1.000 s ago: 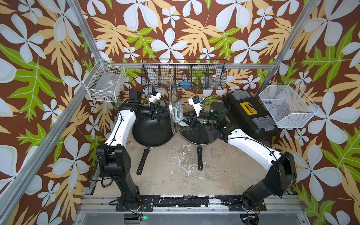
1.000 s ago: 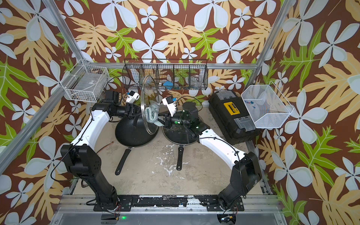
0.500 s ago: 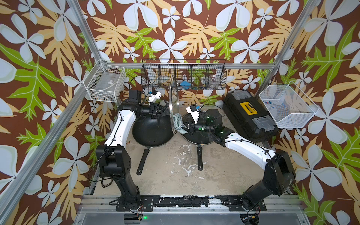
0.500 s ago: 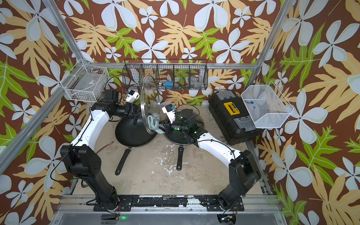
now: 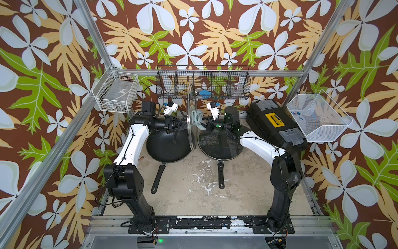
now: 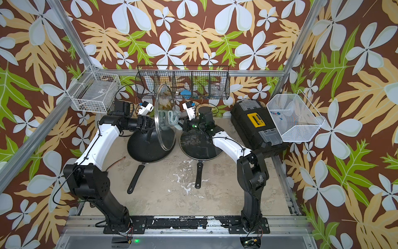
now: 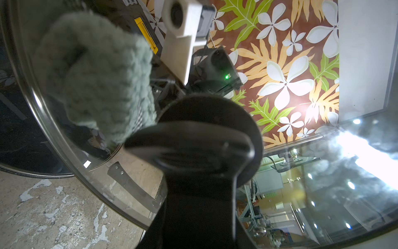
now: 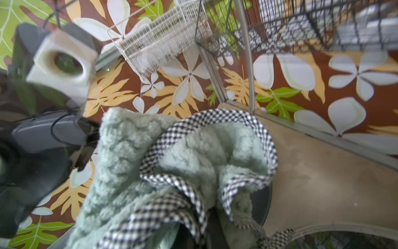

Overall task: Wipe the pot lid with a cloth
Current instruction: Wipe the pot lid.

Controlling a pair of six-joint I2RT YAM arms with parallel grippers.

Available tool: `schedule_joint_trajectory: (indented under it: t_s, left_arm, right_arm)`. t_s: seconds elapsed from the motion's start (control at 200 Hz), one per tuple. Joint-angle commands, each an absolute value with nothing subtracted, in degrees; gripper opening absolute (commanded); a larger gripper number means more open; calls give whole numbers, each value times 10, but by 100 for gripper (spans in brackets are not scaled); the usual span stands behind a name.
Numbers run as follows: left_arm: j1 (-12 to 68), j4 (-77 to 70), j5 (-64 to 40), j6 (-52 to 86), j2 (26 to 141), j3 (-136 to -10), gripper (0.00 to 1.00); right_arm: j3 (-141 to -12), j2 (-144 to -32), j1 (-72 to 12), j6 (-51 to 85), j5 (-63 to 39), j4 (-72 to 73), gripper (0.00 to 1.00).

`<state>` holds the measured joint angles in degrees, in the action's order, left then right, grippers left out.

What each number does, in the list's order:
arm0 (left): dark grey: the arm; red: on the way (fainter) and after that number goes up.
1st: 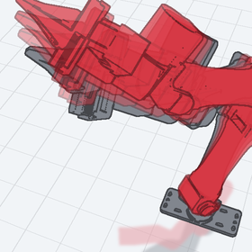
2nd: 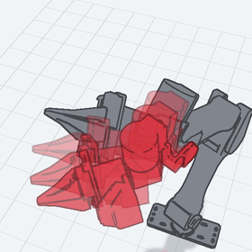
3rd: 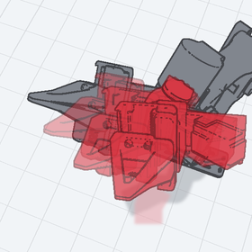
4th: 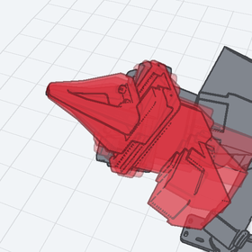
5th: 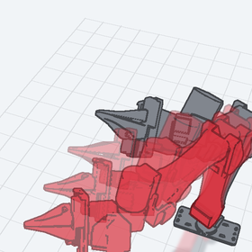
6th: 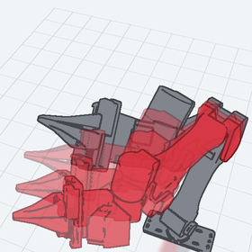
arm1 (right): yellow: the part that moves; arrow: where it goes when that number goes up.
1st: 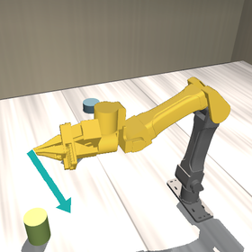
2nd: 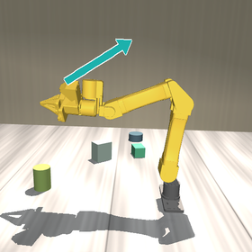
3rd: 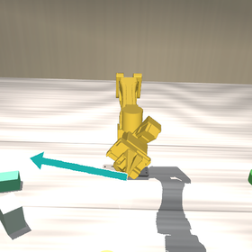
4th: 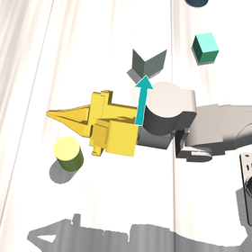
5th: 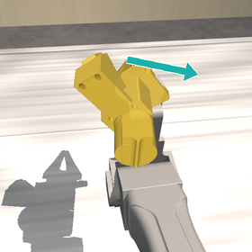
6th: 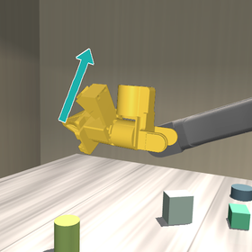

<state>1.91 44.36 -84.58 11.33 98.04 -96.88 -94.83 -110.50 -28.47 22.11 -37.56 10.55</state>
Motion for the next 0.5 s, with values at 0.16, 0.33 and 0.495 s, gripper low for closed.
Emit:
schedule_joint_trajectory:
  t_s: [0.16,0.33,0.495]
  left_arm:
    - [18,412,-933,88,968,-959,0]
    - [18,411,-925,83,980,-960,0]
    - [18,410,-921,88,996,-987,0]
  right_arm:
    - [-1064,-1115,-287,222,-419,93,0]
    - [-1051,-1074,-301,230,-437,107,0]
    - [-951,-996,-324,230,-444,128,0]
